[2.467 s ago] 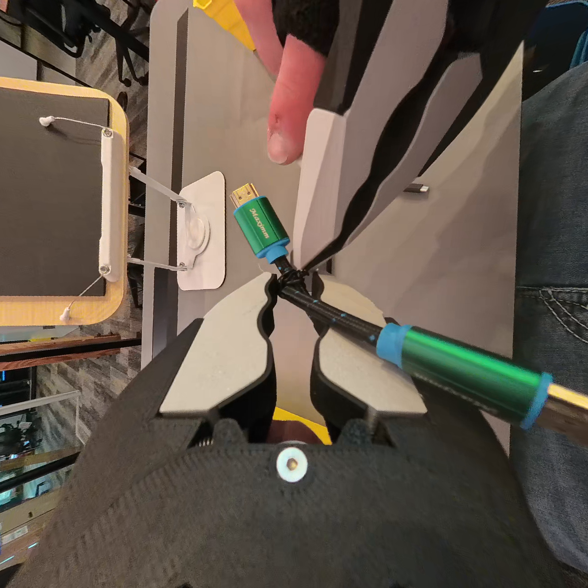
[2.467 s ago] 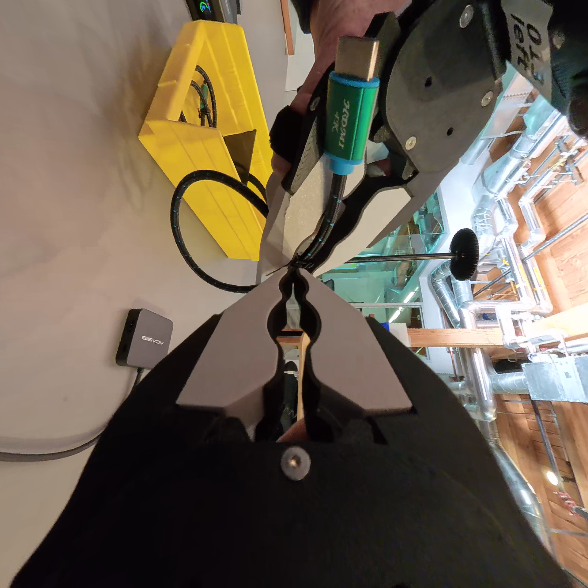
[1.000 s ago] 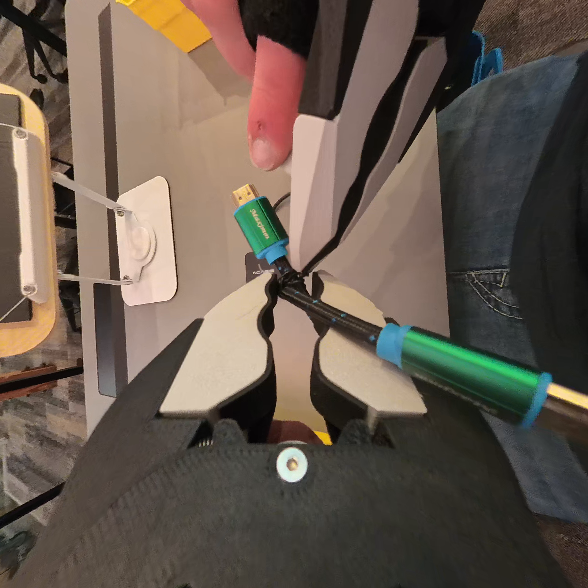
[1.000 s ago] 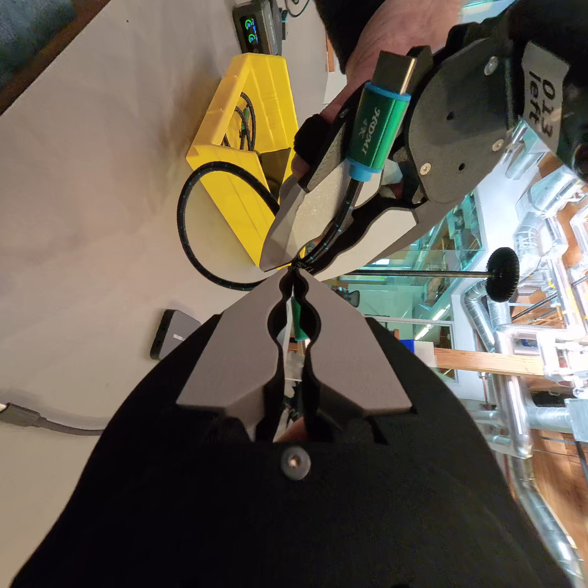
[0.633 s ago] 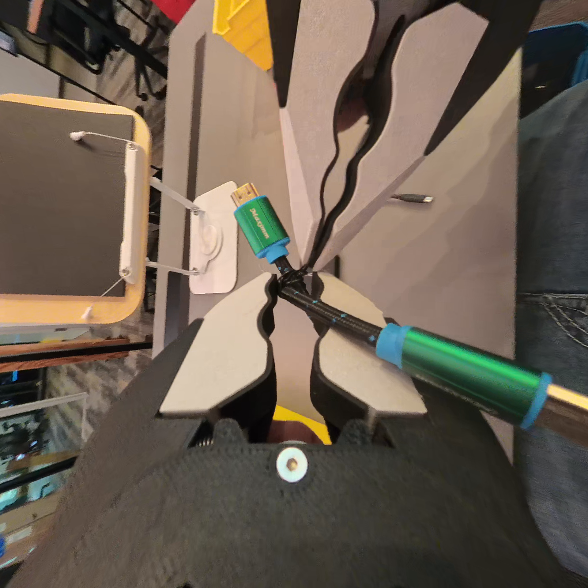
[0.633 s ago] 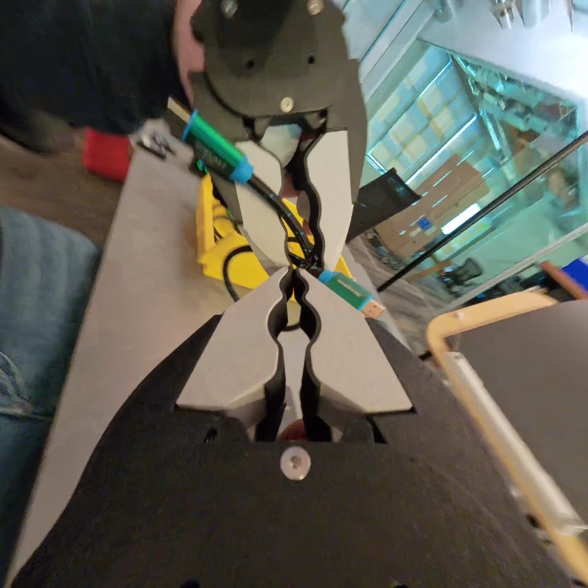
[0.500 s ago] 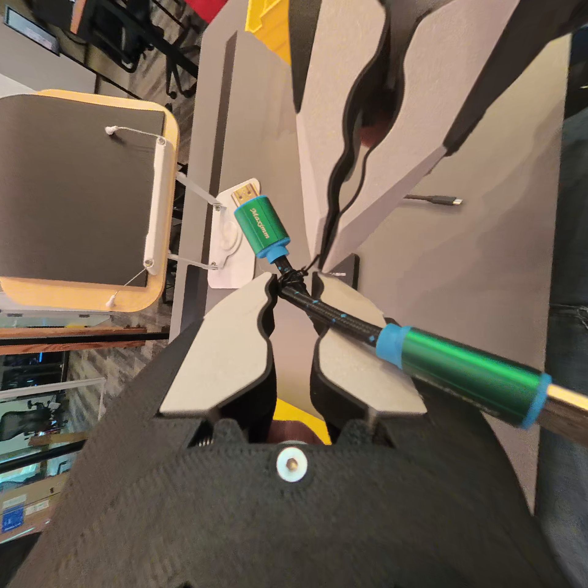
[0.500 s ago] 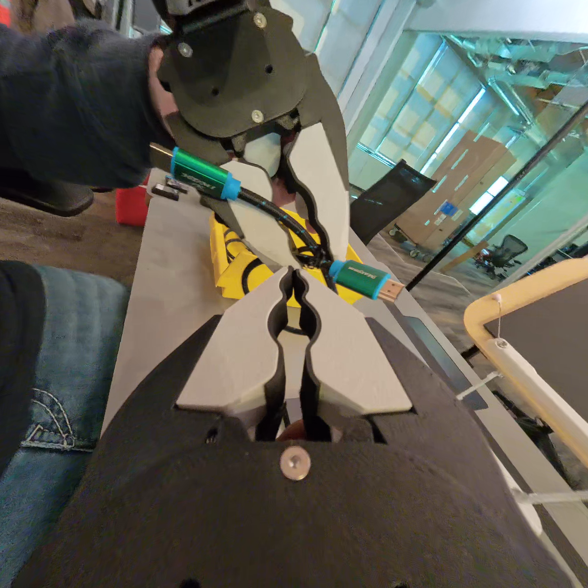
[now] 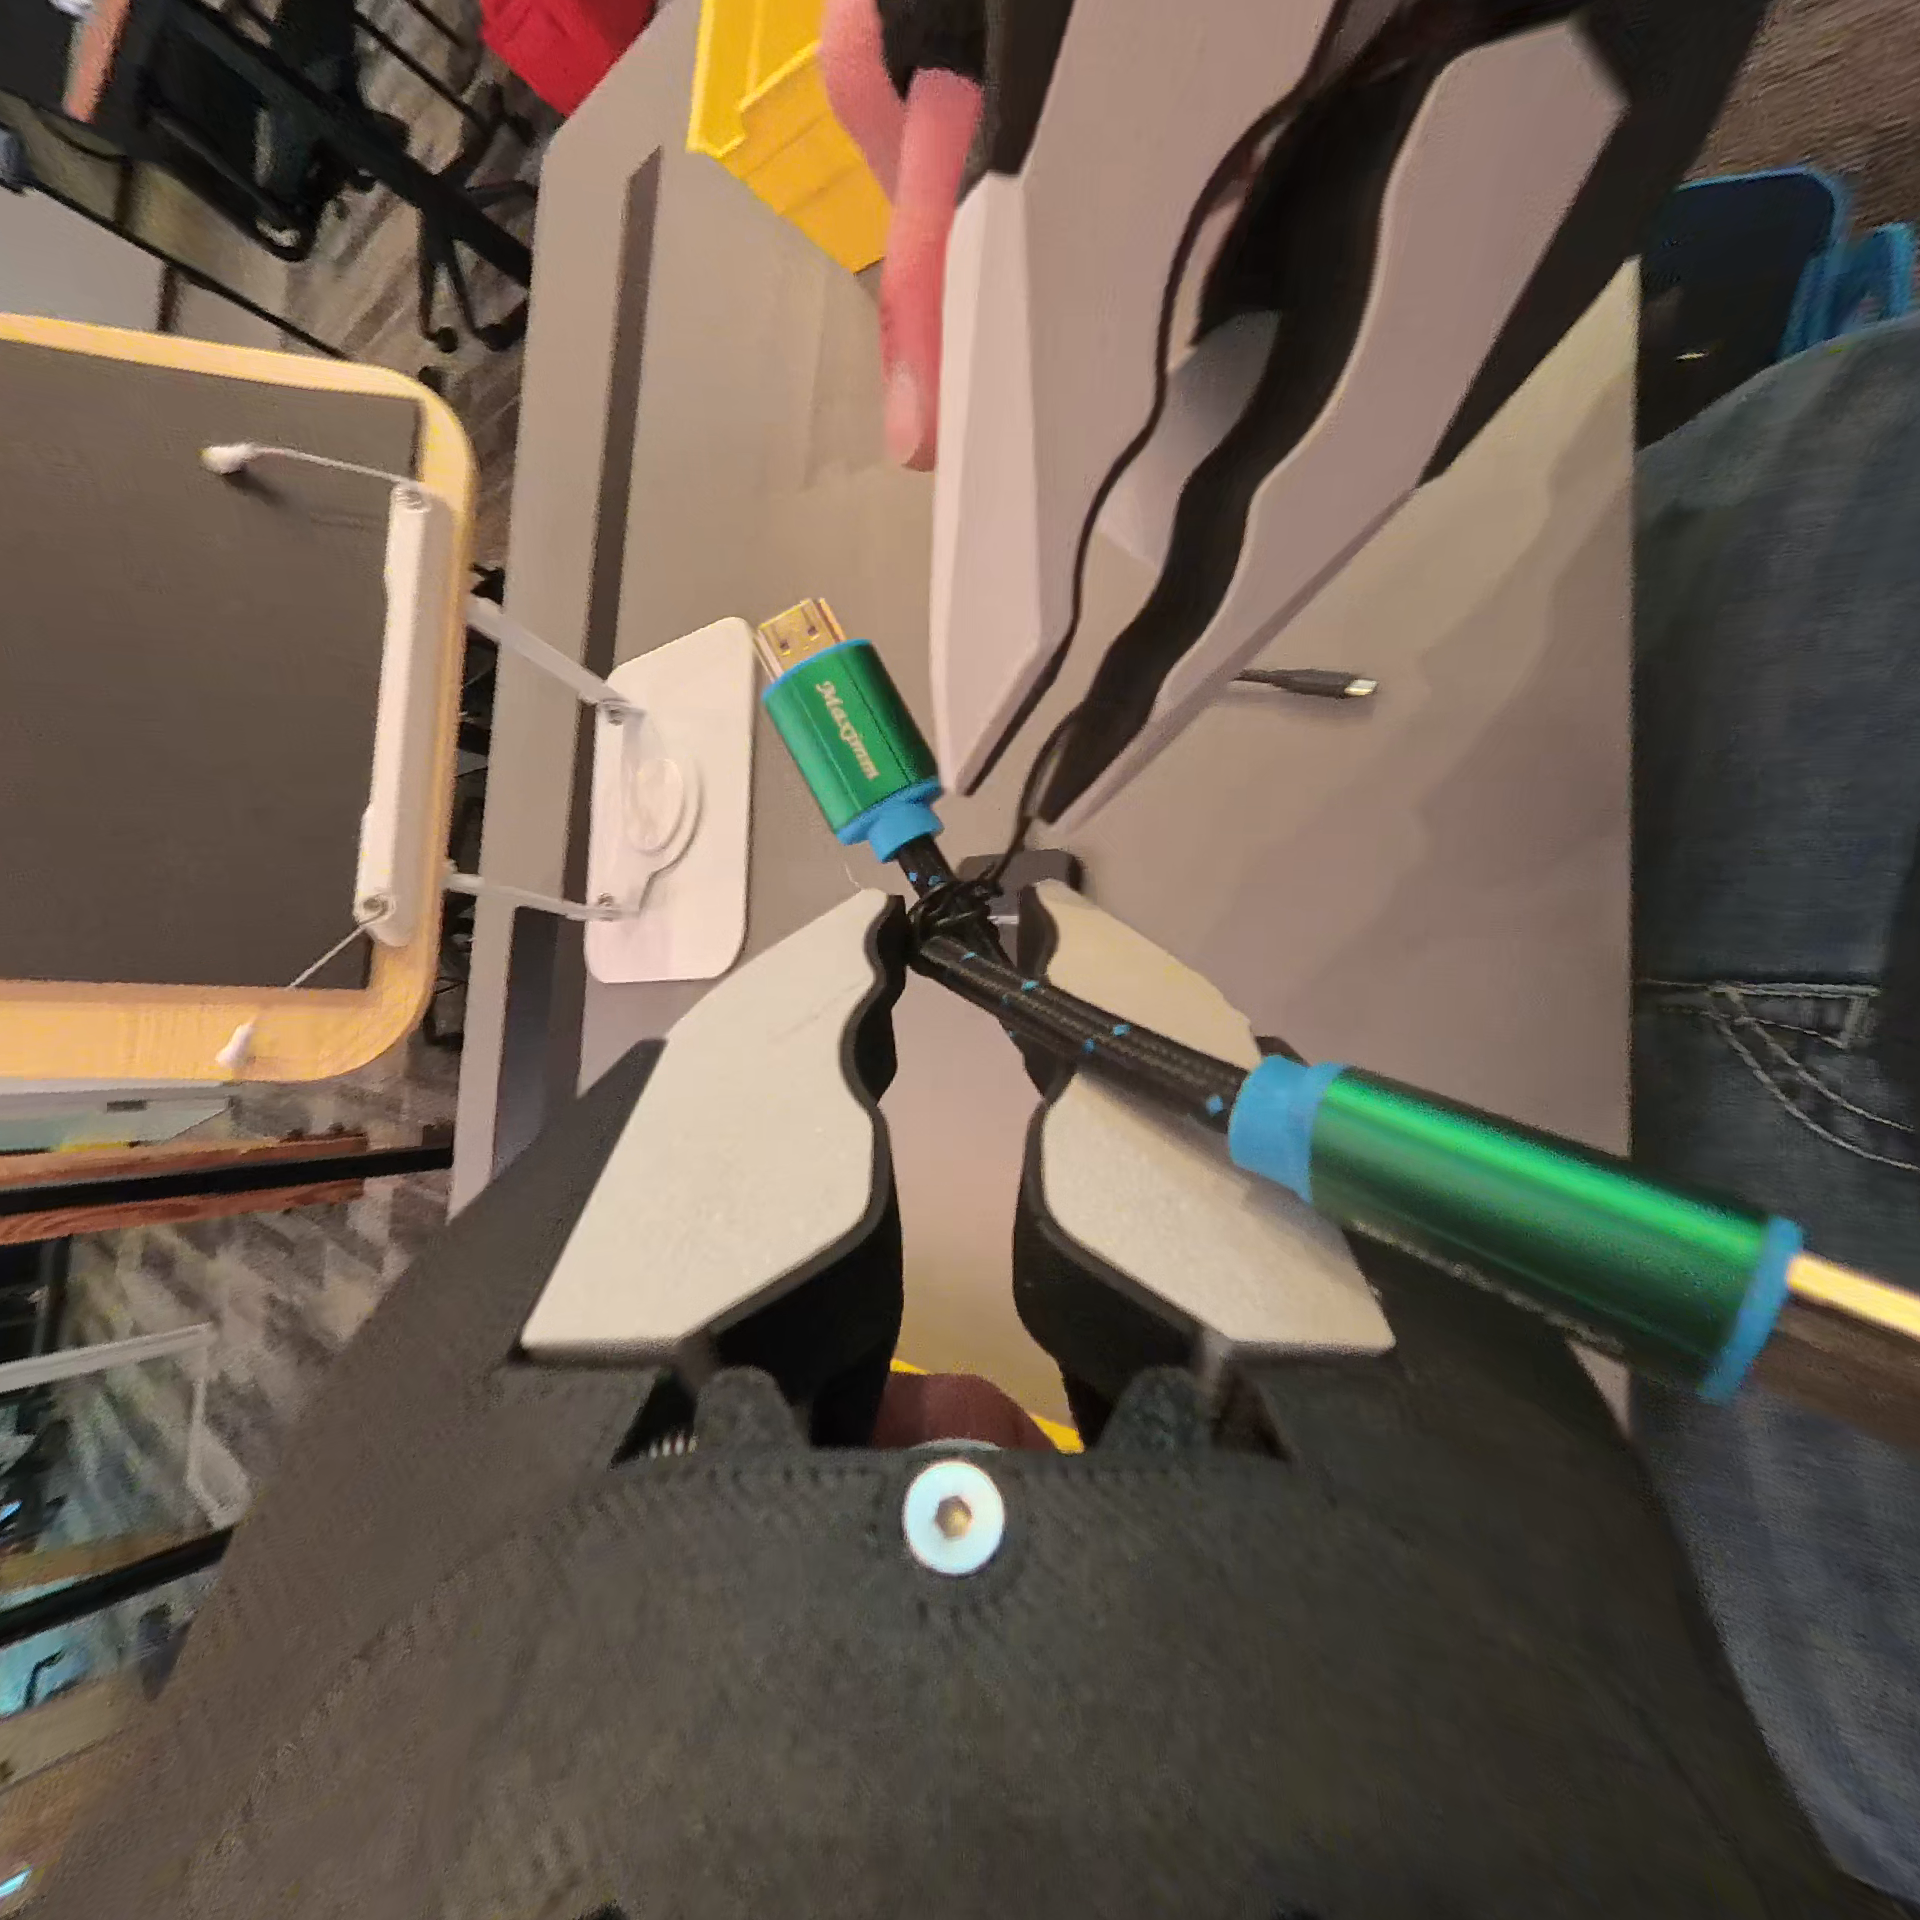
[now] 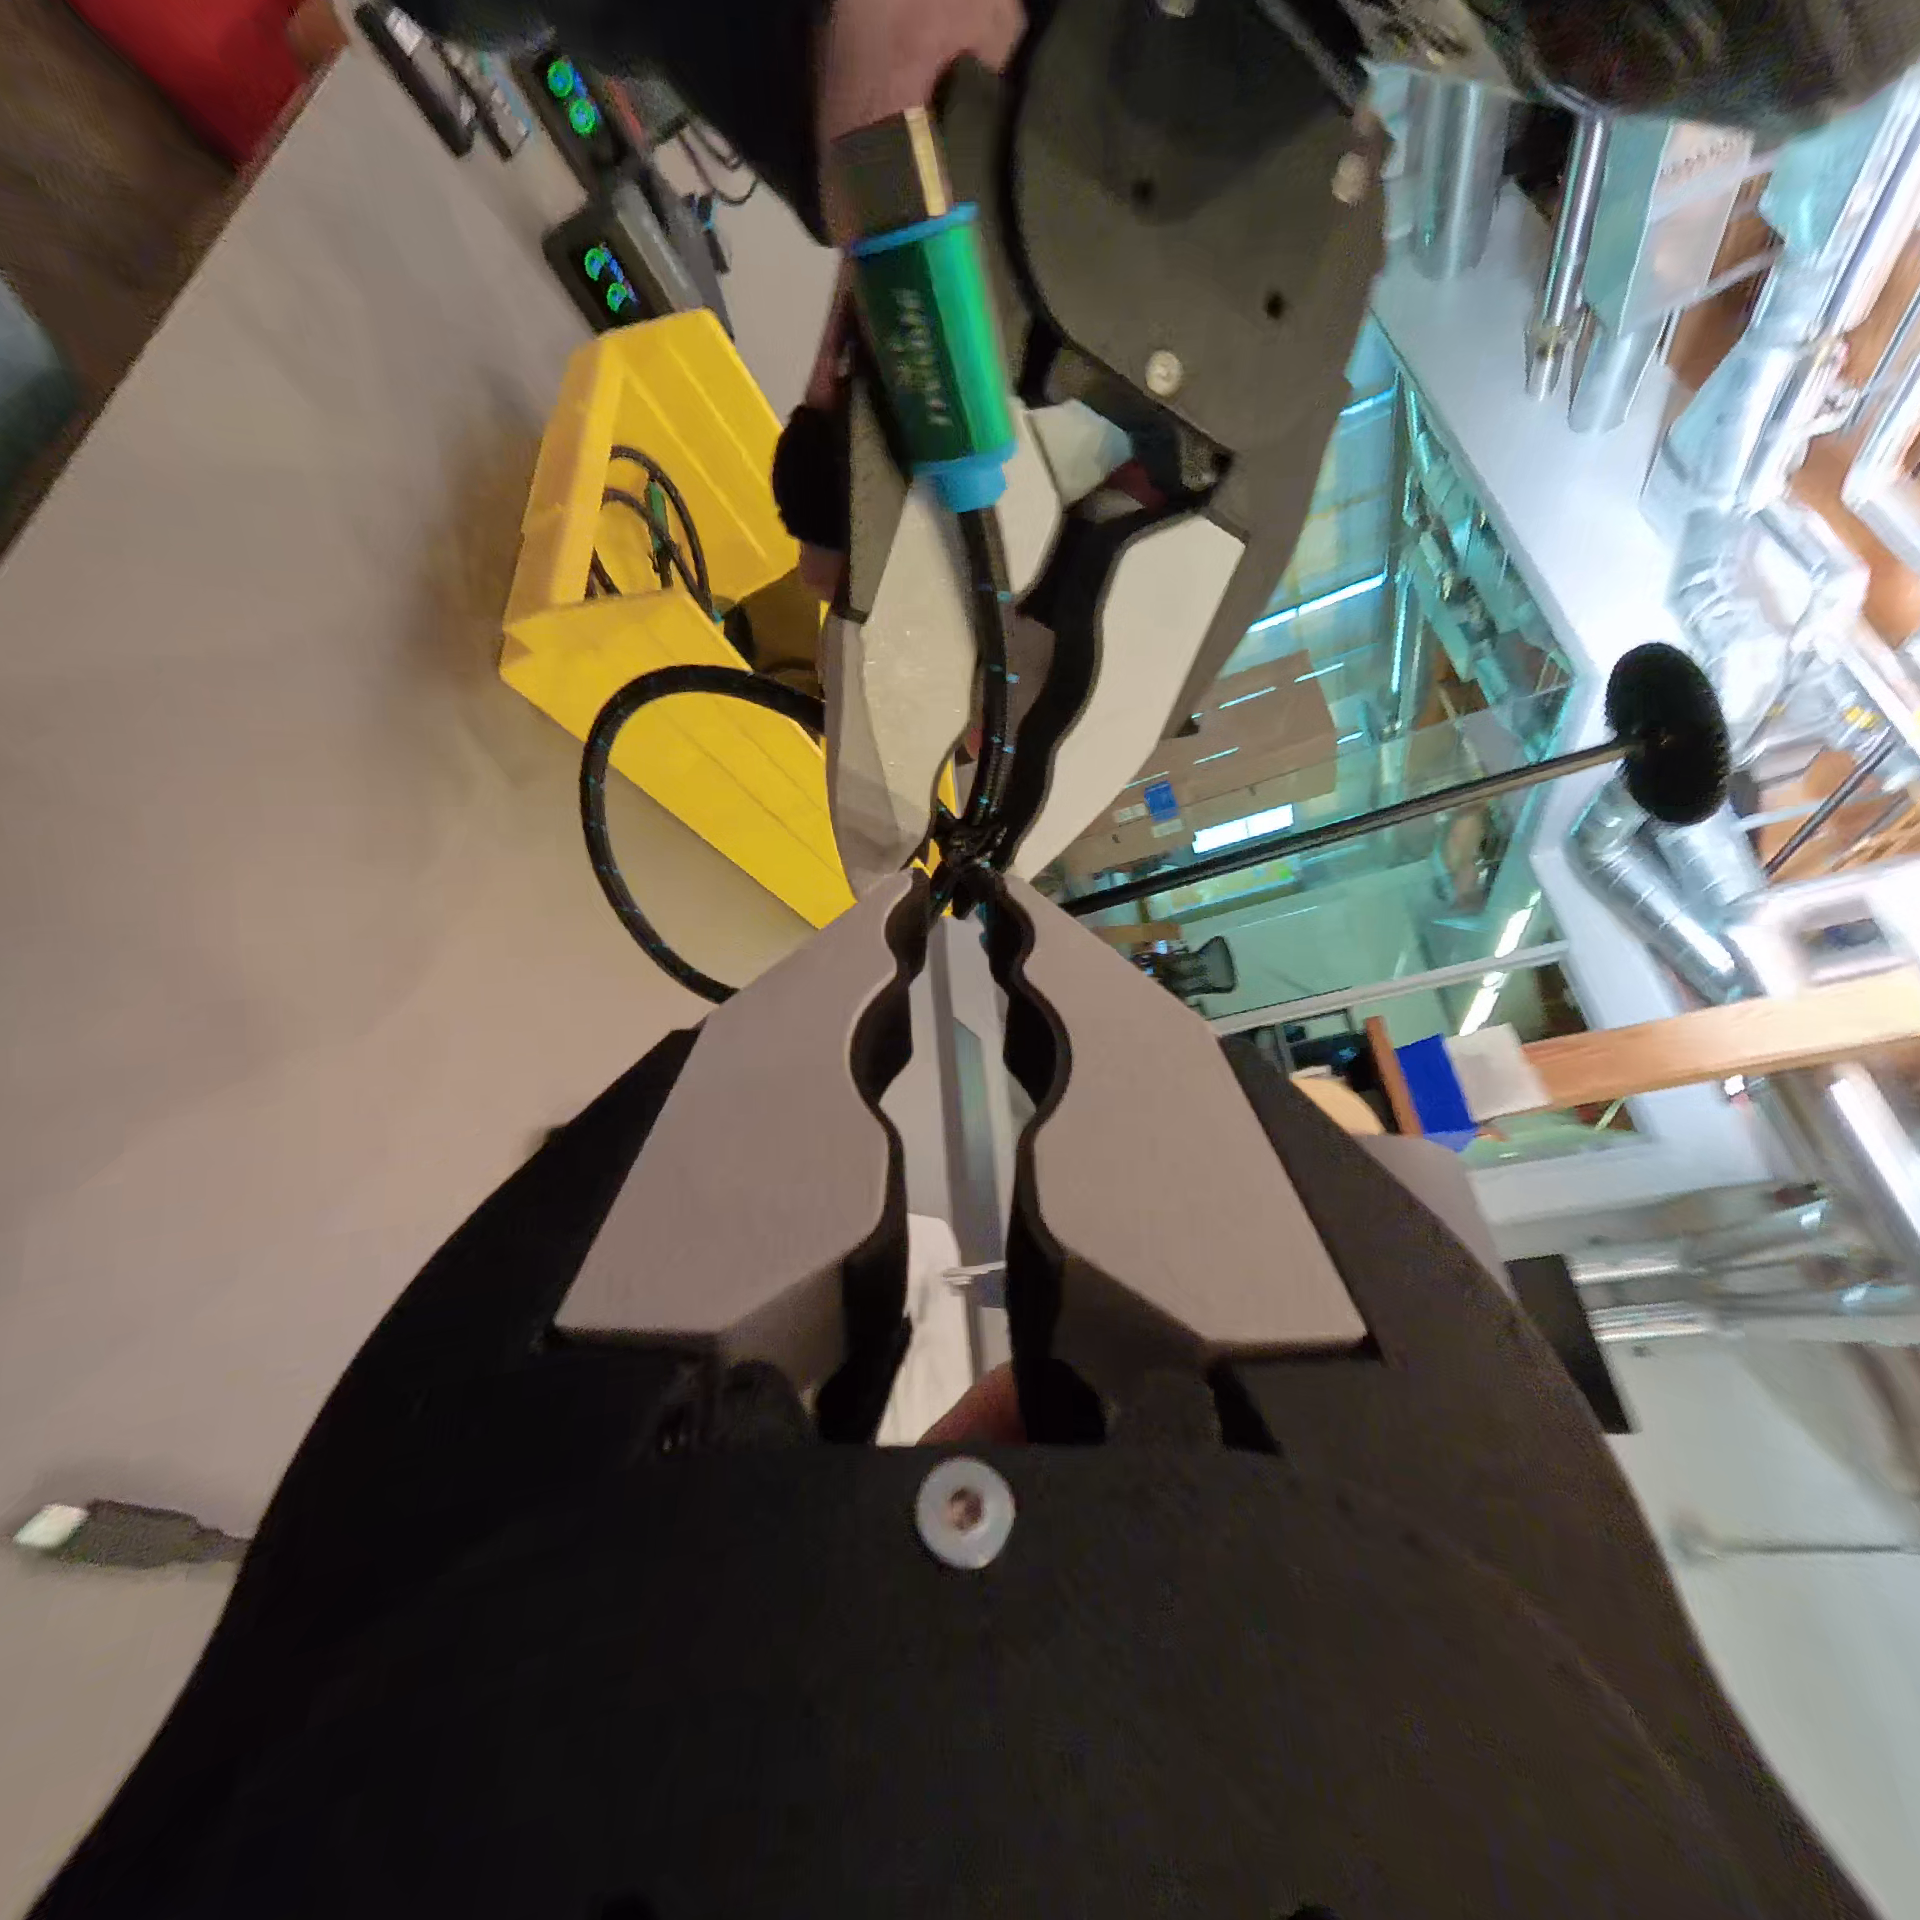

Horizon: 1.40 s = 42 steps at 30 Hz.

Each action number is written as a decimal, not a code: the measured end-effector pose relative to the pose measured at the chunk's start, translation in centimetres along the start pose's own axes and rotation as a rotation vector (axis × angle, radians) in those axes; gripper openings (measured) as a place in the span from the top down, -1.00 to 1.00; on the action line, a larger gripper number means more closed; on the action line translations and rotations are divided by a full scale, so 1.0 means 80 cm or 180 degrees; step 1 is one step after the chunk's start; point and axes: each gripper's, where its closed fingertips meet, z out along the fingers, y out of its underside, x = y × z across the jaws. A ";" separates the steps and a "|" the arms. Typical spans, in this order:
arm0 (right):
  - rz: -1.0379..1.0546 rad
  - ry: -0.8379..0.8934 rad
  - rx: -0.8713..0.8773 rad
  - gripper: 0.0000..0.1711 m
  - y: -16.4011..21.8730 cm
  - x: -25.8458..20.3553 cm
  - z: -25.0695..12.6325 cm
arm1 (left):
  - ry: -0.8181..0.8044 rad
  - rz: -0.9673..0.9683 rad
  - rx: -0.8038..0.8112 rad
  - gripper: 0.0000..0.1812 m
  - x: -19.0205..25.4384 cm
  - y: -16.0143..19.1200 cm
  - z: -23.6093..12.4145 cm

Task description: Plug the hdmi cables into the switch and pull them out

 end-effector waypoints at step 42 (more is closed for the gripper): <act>0.5305 -0.0065 0.1686 1.00 0.025 0.046 -0.001 | -0.1964 0.0635 -0.0007 0.80 -0.062 -0.029 0.008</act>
